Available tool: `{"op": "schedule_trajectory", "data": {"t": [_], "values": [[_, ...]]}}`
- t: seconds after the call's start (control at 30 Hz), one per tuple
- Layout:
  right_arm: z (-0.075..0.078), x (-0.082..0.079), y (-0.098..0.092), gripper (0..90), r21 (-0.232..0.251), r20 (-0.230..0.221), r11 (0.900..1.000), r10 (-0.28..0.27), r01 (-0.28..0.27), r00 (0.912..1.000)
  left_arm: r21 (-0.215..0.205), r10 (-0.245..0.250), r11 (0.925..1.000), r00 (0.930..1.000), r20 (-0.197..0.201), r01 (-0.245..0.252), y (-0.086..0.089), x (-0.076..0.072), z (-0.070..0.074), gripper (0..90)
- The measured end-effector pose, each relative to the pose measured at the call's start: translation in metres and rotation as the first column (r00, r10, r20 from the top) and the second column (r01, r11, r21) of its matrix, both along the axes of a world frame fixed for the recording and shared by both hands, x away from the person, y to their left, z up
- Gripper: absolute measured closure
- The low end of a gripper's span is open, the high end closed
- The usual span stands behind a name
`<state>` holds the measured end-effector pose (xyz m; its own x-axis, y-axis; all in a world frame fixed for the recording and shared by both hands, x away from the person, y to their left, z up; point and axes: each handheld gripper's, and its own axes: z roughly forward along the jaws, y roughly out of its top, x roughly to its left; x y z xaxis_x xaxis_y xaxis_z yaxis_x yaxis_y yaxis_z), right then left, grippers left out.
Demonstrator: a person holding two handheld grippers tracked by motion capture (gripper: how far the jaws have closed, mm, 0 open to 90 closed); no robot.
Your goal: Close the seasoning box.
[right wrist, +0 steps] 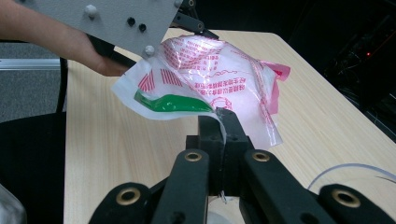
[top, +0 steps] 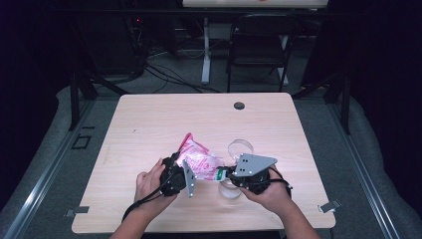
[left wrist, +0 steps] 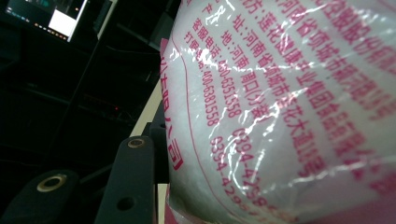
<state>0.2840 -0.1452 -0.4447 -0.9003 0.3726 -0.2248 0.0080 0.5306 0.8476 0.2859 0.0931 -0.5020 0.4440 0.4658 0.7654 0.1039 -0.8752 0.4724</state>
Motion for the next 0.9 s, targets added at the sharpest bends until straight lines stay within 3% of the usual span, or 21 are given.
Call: {"op": "schedule_trajectory", "data": {"t": [0.07,0.9], "values": [[0.001,0.000,-0.002,90.0,0.001,0.001,1.000,-0.004,0.004,1.0000,-0.012,-0.004,0.9999,0.9999,0.010,0.004,-0.002,0.000,0.000,59.4],[-0.002,-0.001,-0.011,90.0,0.002,-0.003,1.000,-0.029,0.029,0.9996,0.088,-0.032,0.9958,0.9973,0.066,0.026,-0.010,0.002,0.007,59.7]]}}
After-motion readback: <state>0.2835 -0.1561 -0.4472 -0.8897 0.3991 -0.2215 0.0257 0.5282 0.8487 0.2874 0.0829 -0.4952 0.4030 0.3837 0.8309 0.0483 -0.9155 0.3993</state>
